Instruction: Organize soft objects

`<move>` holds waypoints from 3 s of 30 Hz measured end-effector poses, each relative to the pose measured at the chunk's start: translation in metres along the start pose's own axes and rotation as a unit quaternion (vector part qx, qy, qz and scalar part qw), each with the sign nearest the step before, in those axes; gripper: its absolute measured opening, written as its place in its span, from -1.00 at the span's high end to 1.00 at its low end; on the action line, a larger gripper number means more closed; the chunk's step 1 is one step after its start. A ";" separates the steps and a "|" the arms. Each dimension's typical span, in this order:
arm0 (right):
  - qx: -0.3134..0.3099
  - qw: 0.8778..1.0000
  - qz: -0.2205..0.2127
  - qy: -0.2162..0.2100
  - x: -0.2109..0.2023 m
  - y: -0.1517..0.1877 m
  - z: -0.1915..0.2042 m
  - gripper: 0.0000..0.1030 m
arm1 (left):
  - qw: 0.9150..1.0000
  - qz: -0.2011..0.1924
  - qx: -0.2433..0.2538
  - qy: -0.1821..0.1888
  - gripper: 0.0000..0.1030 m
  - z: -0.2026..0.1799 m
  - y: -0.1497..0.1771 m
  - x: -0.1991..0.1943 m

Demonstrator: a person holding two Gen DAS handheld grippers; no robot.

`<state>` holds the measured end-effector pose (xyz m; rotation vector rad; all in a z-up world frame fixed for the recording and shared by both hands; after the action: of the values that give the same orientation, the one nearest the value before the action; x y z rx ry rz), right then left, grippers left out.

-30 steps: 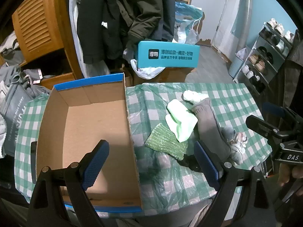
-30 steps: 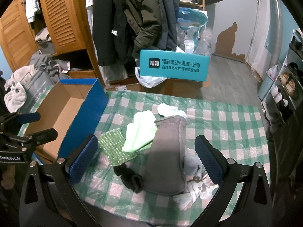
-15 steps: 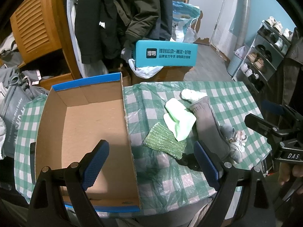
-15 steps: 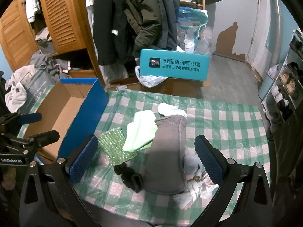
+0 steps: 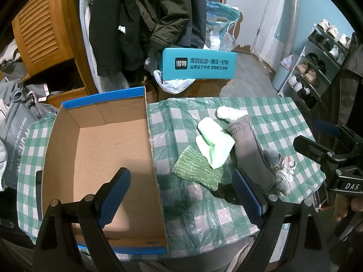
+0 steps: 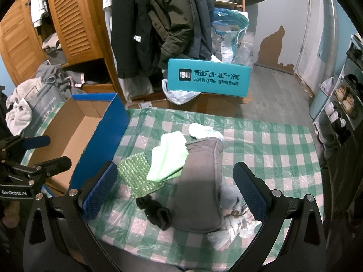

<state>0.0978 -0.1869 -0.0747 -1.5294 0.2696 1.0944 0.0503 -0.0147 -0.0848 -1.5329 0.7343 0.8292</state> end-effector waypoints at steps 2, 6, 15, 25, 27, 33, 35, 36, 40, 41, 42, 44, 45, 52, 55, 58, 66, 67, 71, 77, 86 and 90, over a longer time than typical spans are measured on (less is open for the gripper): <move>0.000 1.000 0.000 -0.001 0.000 0.000 0.001 -0.95 | 1.000 0.000 0.000 0.000 -0.79 0.000 0.001 0.000; 0.000 1.000 0.000 -0.001 0.000 0.000 0.000 -0.95 | 1.000 0.000 0.000 0.000 -0.79 0.000 0.000 0.000; 0.003 1.000 0.001 0.003 -0.001 0.002 -0.003 -0.95 | 1.000 0.003 0.006 0.001 -0.79 -0.008 0.003 0.003; 0.015 1.000 0.012 0.023 0.000 0.011 -0.027 -0.95 | 0.999 0.025 0.021 -0.002 -0.79 -0.021 0.007 0.025; 0.017 0.999 0.018 0.030 0.001 0.013 -0.034 -0.95 | 0.999 0.032 0.021 0.006 -0.79 -0.026 0.009 0.028; 0.033 0.998 0.032 0.050 0.003 0.021 -0.059 -0.95 | 0.998 0.059 0.022 0.027 -0.79 -0.042 0.016 0.041; 0.042 0.997 0.039 0.053 0.005 0.026 -0.068 -0.95 | 0.997 0.068 0.022 0.033 -0.79 -0.047 0.019 0.046; 0.045 0.996 0.043 0.056 0.007 0.028 -0.071 -0.95 | 0.997 0.073 0.024 0.033 -0.79 -0.049 0.021 0.049; 0.053 0.995 0.060 0.066 0.013 0.041 -0.082 -0.95 | 0.995 0.088 0.031 0.031 -0.79 -0.060 0.028 0.061; 0.056 0.994 0.066 0.067 0.015 0.044 -0.085 -0.95 | 0.995 0.092 0.032 0.031 -0.79 -0.062 0.029 0.063; 0.058 0.993 0.069 0.070 0.017 0.047 -0.088 -0.95 | 0.994 0.096 0.033 0.032 -0.79 -0.064 0.031 0.066; 0.066 0.992 0.078 0.077 0.022 0.054 -0.096 -0.95 | 0.993 0.105 0.034 0.032 -0.79 -0.070 0.035 0.072; 0.069 0.991 0.082 0.080 0.023 0.057 -0.100 -0.95 | 0.993 0.108 0.034 0.032 -0.79 -0.073 0.036 0.075; 0.110 0.983 0.121 0.082 0.042 0.086 -0.121 -0.95 | 0.990 0.137 0.031 0.030 -0.79 -0.086 0.050 0.096; 0.116 0.981 0.132 0.084 0.047 0.094 -0.125 -0.95 | 0.989 0.144 0.031 0.026 -0.79 -0.090 0.054 0.103; 0.120 0.979 0.142 0.088 0.053 0.101 -0.129 -0.95 | 0.988 0.153 0.030 0.023 -0.79 -0.094 0.057 0.110; 0.122 0.972 0.174 0.100 0.066 0.125 -0.139 -0.95 | 0.984 0.176 0.028 0.016 -0.79 -0.102 0.066 0.132; 0.122 0.971 0.178 0.100 0.068 0.129 -0.140 -0.95 | 0.983 0.178 0.029 0.016 -0.79 -0.102 0.067 0.133; 0.125 0.968 0.193 0.100 0.075 0.140 -0.141 -0.95 | 0.980 0.195 0.031 0.015 -0.79 -0.106 0.075 0.143; 0.132 0.964 0.210 0.101 0.083 0.149 -0.145 -0.83 | 0.977 0.211 0.027 0.021 -0.78 -0.108 0.082 0.152; 0.122 0.963 0.222 0.090 0.090 0.155 -0.140 -0.50 | 0.974 0.220 0.026 0.046 -0.26 -0.110 0.087 0.153; 0.114 0.965 0.224 0.077 0.090 0.157 -0.133 -0.28 | 0.975 0.213 0.041 0.050 -0.02 -0.113 0.087 0.150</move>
<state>0.1005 -0.3134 -0.2603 -1.3775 0.8537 1.2435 0.0716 -0.1364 -0.2509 -1.3691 1.1842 1.0262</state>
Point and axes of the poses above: each gripper's, at about its wrist camera, not at the fingertips, and x roughly the way its jaws point, z to its left, y to its underside, the point moved 9 cm from there along x, roughly the way its jaws point, and after that the axes turned 2 degrees about -y, right-handed, at the moved point
